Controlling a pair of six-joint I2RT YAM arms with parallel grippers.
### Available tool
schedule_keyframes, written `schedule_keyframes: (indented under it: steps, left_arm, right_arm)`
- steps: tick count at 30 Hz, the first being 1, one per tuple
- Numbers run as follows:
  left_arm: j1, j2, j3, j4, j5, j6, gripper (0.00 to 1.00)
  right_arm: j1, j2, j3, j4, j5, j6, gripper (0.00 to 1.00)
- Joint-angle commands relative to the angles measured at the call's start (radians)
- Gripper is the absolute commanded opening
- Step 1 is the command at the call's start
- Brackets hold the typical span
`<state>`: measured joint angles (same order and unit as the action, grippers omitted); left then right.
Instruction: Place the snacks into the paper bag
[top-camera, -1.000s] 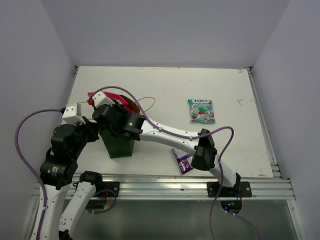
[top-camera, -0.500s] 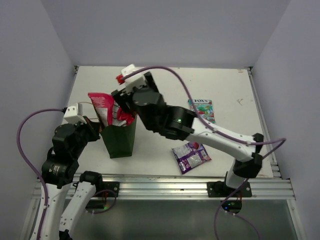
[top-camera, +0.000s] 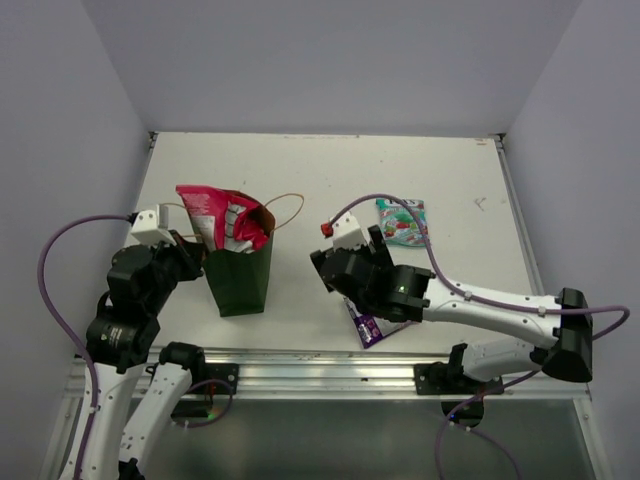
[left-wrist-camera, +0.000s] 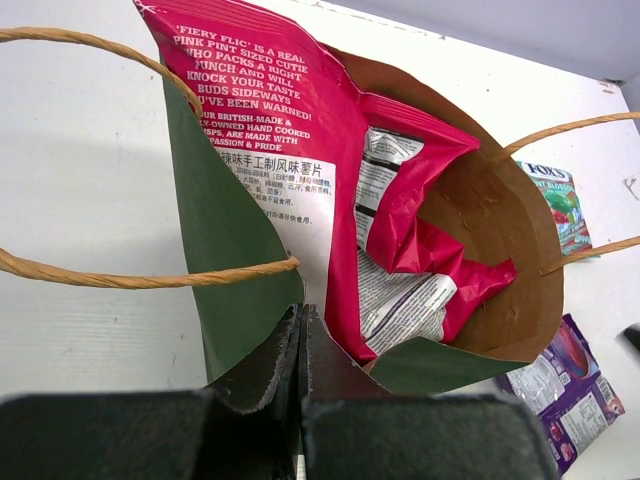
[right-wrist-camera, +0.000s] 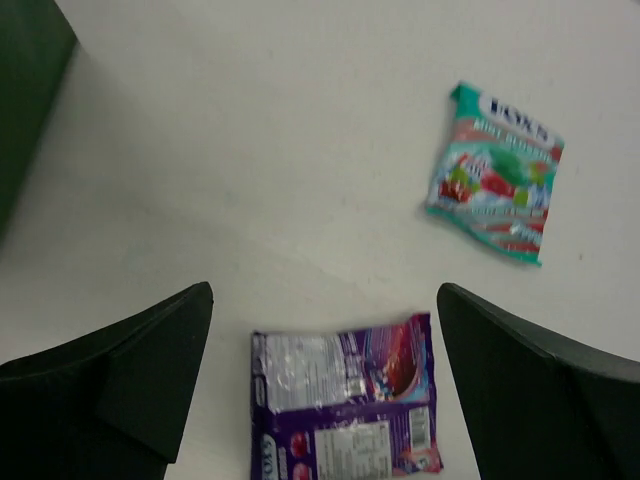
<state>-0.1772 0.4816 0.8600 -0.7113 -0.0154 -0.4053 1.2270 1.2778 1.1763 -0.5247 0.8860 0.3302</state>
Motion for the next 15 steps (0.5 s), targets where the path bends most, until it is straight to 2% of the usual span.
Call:
schedule_keyframes:
  steps: [1,6,15]
  left_arm:
    - [0.001,0.012,-0.021,-0.007,0.011,-0.001,0.0]
    - [0.001,0.012,-0.022,-0.004,0.038,-0.009,0.0]
    - [0.001,0.002,-0.032,-0.007,0.04,-0.021,0.0]
  right_arm:
    - [-0.007,-0.055,-0.159,-0.107,-0.085,0.279,0.99]
    - [-0.008,-0.075,-0.325,-0.061,-0.186,0.386,0.99]
    - [-0.008,-0.032,-0.475,0.058,-0.32,0.432,0.99]
